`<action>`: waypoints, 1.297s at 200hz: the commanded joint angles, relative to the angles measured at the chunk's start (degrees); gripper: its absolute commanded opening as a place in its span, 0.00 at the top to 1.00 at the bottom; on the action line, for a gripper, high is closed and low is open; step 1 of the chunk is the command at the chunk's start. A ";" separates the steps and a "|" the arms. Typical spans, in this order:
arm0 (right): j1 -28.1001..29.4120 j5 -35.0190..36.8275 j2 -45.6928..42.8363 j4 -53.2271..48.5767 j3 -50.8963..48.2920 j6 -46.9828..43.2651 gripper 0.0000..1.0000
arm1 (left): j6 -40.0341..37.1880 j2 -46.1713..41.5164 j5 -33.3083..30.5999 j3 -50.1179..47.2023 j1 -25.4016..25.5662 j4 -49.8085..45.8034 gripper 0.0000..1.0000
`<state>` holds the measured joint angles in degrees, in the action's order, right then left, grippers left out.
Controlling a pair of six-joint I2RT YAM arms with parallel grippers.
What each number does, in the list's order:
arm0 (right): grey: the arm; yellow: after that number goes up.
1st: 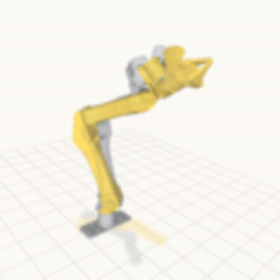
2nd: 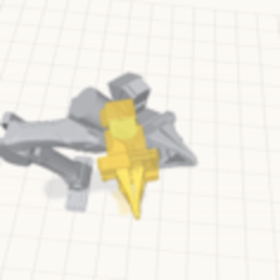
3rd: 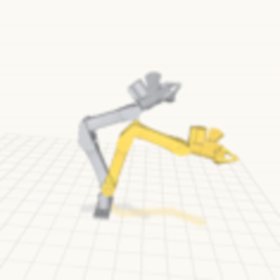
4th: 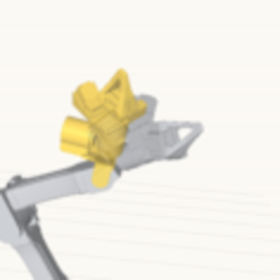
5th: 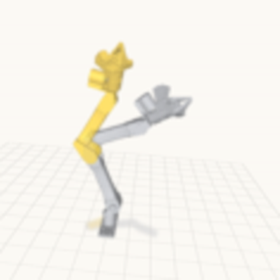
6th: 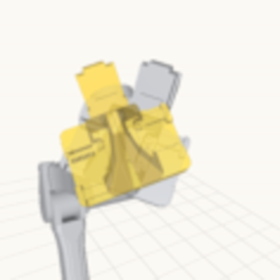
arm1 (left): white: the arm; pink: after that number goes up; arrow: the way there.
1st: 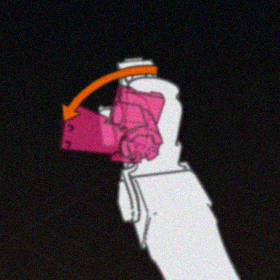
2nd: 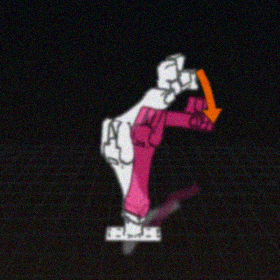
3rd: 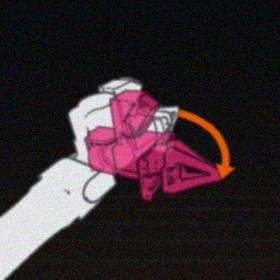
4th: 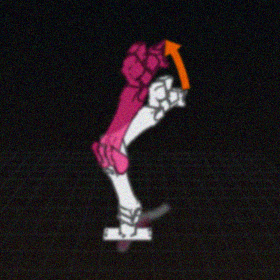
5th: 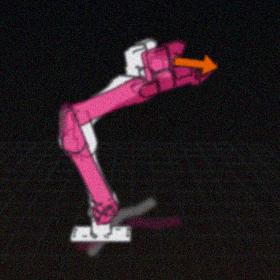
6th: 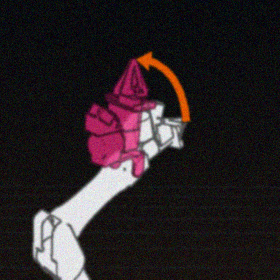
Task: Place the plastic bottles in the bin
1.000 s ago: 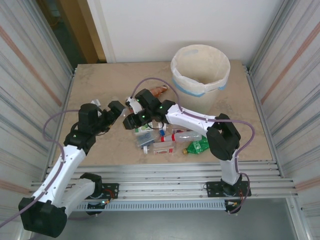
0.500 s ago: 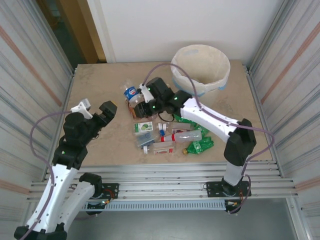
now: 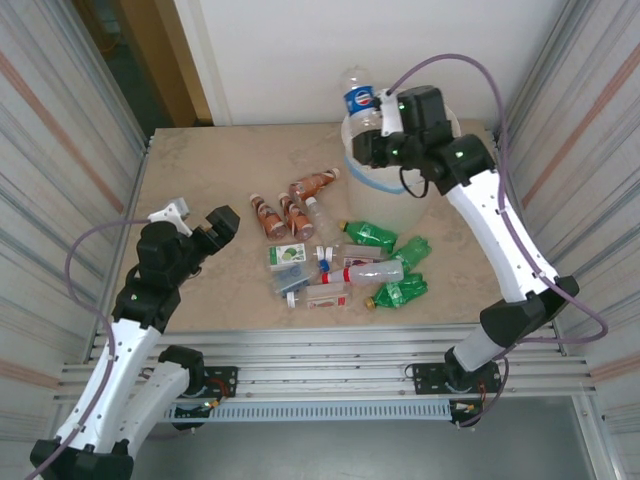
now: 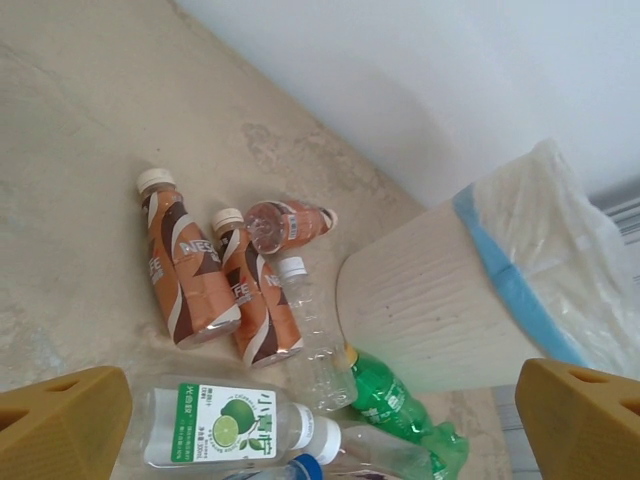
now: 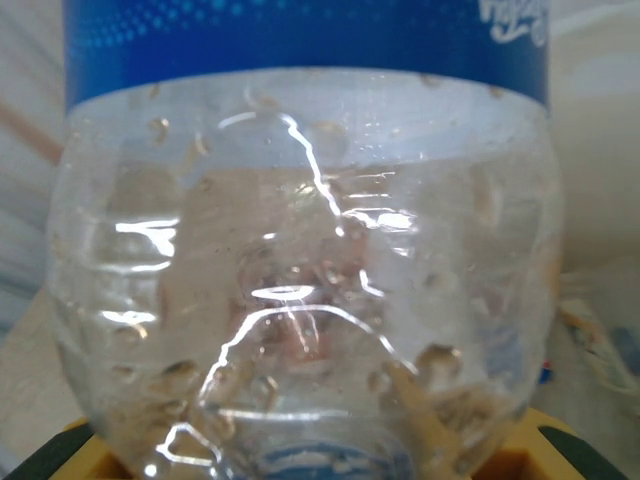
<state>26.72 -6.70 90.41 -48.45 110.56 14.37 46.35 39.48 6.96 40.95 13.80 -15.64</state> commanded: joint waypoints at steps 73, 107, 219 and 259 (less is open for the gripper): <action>-18.40 -14.43 7.41 -10.21 8.00 -6.67 1.00 | -2.15 1.68 -0.59 -0.32 -0.01 2.80 0.01; -19.25 -13.08 12.00 -12.85 12.02 -8.35 1.00 | -1.61 3.38 -0.64 -0.47 -0.03 3.54 0.01; -17.17 -3.74 20.64 -17.35 18.10 -11.75 0.97 | -1.44 4.87 -0.46 -1.28 -0.49 4.07 0.01; -15.05 0.70 22.82 -18.38 19.53 -13.07 0.92 | -1.44 4.77 -0.47 -1.50 -0.61 4.09 0.01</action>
<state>10.46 -9.89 111.59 -64.79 127.37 3.77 45.65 44.51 6.83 39.94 13.56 -13.04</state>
